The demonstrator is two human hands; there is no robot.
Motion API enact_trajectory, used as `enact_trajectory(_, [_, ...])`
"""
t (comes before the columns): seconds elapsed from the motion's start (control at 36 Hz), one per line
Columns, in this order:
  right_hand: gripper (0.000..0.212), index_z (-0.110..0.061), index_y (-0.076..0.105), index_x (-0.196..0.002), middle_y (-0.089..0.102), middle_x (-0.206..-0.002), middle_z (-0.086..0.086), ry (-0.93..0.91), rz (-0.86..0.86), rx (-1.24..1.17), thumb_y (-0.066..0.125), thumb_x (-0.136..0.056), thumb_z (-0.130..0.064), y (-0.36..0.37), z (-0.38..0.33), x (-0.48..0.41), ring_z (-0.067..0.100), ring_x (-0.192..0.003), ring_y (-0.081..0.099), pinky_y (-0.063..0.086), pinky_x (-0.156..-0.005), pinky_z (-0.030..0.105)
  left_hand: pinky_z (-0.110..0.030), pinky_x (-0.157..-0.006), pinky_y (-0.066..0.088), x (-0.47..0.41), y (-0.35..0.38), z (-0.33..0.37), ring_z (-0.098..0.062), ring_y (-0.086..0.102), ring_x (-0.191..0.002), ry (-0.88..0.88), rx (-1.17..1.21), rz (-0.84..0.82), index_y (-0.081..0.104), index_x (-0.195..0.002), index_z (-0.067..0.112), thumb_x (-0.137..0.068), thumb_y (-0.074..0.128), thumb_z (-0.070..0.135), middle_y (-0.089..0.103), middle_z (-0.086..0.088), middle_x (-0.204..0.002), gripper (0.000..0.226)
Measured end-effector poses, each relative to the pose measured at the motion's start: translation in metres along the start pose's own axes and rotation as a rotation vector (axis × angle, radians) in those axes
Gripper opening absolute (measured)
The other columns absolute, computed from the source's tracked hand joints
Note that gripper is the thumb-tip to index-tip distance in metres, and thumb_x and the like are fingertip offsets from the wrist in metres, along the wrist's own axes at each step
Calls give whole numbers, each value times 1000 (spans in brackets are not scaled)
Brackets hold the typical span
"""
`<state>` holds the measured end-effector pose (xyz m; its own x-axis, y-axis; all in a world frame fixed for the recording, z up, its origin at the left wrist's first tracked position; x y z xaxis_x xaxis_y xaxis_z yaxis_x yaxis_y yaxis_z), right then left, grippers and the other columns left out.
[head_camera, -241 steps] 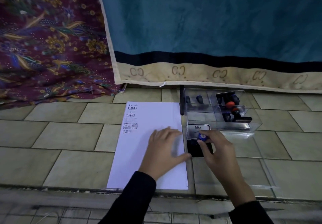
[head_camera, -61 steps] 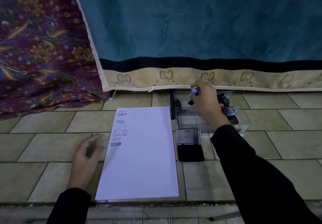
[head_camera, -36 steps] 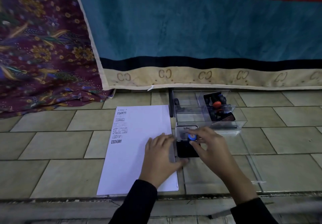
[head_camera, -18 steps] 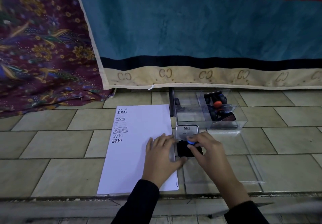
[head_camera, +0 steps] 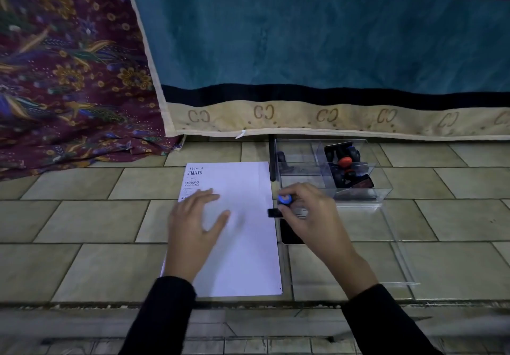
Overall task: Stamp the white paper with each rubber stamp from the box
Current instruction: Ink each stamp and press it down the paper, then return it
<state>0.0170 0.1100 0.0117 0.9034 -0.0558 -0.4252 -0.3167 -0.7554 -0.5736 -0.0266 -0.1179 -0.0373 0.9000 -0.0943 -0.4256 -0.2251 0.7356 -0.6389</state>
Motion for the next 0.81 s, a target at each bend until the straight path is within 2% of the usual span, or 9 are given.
enact_trajectory(0.08, [20, -13, 66, -98, 62, -97, -5, -18, -42, -62, 68, -80, -4, 16, -14, -14, 3, -81, 64, 54, -76, 19, -50, -104, 38, 1, -21, -31, -19, 53, -119, -62, -118, -5, 63, -115, 21, -77, 52, 62, 61, 3, -125, 57])
enact_trajectory(0.14, [19, -11, 65, -98, 61, -94, -3, -38, -82, -105, 66, -81, -2, 31, -24, -20, 4, -78, 63, 55, -78, 20, -46, -108, 33, 9, -30, -52, -18, 48, -124, -118, -208, -58, 59, -122, 23, -74, 49, 69, 57, 4, -131, 67])
enact_trajectory(0.28, [17, -7, 63, -98, 59, -92, 6, -64, -193, -152, 63, -82, 0, 81, -47, -26, 12, -71, 64, 56, -76, 31, -45, -113, 22, 30, -38, -87, -16, 40, -132, -185, -356, -143, 55, -129, 23, -68, 44, 83, 47, 5, -143, 87])
enact_trajectory(0.42, [18, -8, 61, -102, 58, -99, 8, -84, -285, -99, 61, -85, -4, 128, -61, -30, 22, -79, 64, 53, -76, 30, -42, -114, 18, 33, -37, -89, -13, 40, -132, -181, -378, -140, 55, -126, 31, -66, 46, 83, 46, 8, -143, 80])
enact_trajectory(0.53, [17, -11, 59, -104, 57, -104, 6, -61, -327, -54, 58, -87, -7, 151, -65, -33, 23, -83, 62, 53, -76, 39, -40, -113, 16, 32, -38, -86, -13, 41, -131, -180, -363, -133, 57, -120, 34, -65, 49, 81, 46, 8, -143, 73])
enact_trajectory(0.67, [18, -8, 59, -106, 56, -105, 10, -51, -372, -11, 56, -89, -9, 164, -68, -35, 29, -86, 61, 53, -76, 45, -42, -115, 14, 33, -38, -86, -12, 39, -131, -179, -377, -134, 58, -120, 34, -65, 47, 80, 45, 9, -144, 73])
enact_trajectory(0.81, [13, -7, 57, -103, 54, -103, 10, -96, -398, 21, 55, -90, -9, 167, -70, -33, 30, -84, 59, 52, -74, 45, -43, -115, 15, 33, -37, -86, -12, 40, -131, -179, -379, -127, 58, -118, 33, -65, 47, 79, 46, 10, -143, 71])
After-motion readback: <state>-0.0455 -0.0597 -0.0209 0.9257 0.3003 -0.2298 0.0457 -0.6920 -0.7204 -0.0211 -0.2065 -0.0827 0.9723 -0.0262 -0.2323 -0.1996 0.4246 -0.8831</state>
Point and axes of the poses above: each hand's wrist, its own x-axis away from the middle knuckle, its own y-axis out of the palm, z = x × y, the point moved 3 cm from there along -x, towards the middle knuckle
